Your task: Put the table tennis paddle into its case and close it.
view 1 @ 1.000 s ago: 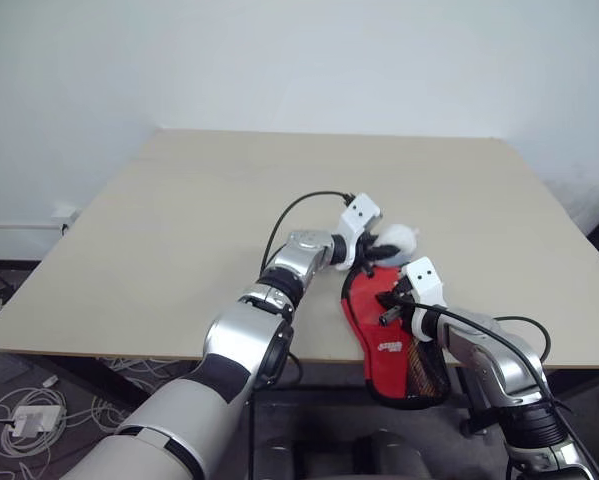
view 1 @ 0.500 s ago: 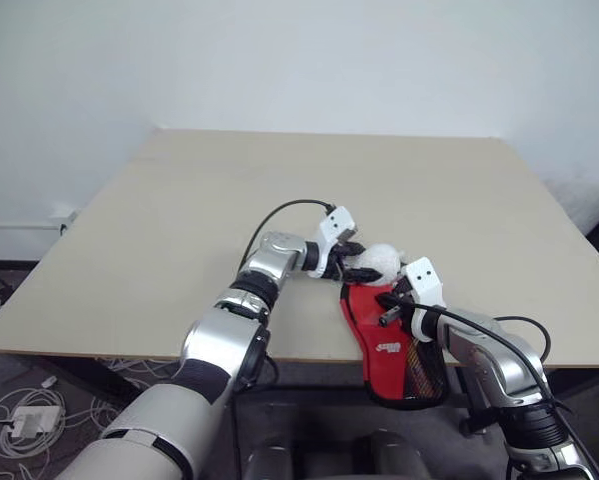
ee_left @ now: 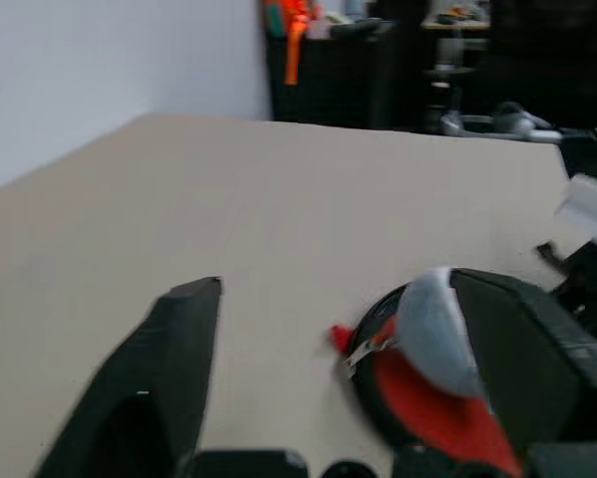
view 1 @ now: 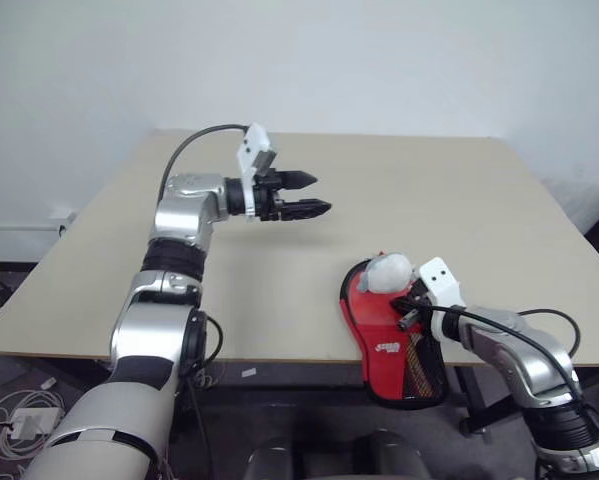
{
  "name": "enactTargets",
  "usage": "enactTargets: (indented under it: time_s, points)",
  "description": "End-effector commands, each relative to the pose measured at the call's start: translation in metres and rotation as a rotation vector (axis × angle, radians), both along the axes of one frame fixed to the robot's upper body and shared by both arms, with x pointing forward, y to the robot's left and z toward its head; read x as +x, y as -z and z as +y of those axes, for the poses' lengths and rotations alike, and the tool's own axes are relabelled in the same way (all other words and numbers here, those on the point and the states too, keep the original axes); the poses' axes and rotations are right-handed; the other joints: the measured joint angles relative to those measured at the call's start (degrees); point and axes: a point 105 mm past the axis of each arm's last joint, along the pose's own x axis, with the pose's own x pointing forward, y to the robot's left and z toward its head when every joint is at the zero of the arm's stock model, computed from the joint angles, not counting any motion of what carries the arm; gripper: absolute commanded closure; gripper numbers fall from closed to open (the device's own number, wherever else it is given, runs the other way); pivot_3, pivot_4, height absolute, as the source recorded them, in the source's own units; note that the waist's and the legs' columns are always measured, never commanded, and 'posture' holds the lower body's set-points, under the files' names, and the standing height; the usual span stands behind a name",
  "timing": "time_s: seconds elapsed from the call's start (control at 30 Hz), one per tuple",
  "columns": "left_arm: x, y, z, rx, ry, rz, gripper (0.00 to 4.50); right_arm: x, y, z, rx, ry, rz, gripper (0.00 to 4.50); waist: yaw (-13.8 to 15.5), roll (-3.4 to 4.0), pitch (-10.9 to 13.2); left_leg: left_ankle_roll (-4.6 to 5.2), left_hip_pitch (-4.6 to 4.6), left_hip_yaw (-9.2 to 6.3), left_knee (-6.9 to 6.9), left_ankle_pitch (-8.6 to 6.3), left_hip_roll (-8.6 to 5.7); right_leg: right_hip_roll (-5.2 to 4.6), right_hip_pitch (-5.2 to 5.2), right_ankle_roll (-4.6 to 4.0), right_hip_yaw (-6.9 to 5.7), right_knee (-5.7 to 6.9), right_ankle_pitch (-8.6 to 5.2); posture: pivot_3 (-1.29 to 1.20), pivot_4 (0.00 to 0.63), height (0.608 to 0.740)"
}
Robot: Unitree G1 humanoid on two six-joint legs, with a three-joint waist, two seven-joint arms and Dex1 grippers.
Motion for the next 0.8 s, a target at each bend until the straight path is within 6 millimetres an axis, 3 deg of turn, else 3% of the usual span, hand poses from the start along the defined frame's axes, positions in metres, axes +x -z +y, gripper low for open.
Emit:
enactTargets:
  time_s: [0.03, 0.27, 0.3, 0.5, 0.8]
  points:
    - [-0.009, 0.01, 0.004, -0.014, -0.009, 0.011, 1.99, 0.0, -0.038, -0.007, -0.006, -0.058, -0.088, 2.91, 0.2, -0.01, 0.0, 0.0, -0.01, 0.01, 0.01, 0.01, 0.0, -0.02, 0.0, 0.0, 0.01, 0.01, 0.0, 0.0, 0.0, 0.74]
    - [-0.038, 0.056, 0.009, 0.011, -0.026, 0.104, 4.49, 0.0, -0.069, -0.029, -0.116, -0.09, -0.154, 0.33, 0.2, -0.07, 0.0, -0.01, -0.02, -0.01, 0.05, 0.0, 0.01, -0.02, 0.0, 0.0, 0.01, 0.0, 0.0, 0.0, 0.0, 0.74]
    - [-0.041, 0.062, 0.01, 0.031, -0.036, 0.103, 4.5, 0.001, -0.073, -0.029, -0.122, -0.09, -0.166, 0.02, 0.2, -0.07, 0.0, -0.01, -0.01, -0.01, 0.06, 0.0, 0.01, -0.02, 0.0, 0.0, 0.01, 0.0, 0.0, 0.0, 0.0, 0.74]
    - [-0.049, 0.074, 0.009, 0.027, -0.084, 0.134, 4.5, 0.011, -0.087, -0.011, -0.134, -0.119, -0.246, 0.02, 0.2, -0.08, 0.0, -0.01, -0.01, 0.0, 0.06, 0.0, 0.01, 0.01, -0.01, -0.01, 0.0, 0.01, 0.0, 0.0, 0.0, 0.74]
    - [-0.049, 0.078, 0.011, 0.034, -0.125, 0.138, 4.5, 0.019, -0.063, 0.017, -0.165, -0.187, -0.262, 0.02, 0.2, -0.1, 0.0, -0.27, -0.01, 0.02, 0.06, 0.15, 0.0, -0.03, 0.01, 0.0, -0.01, 0.01, 0.0, 0.0, 0.0, 0.74]
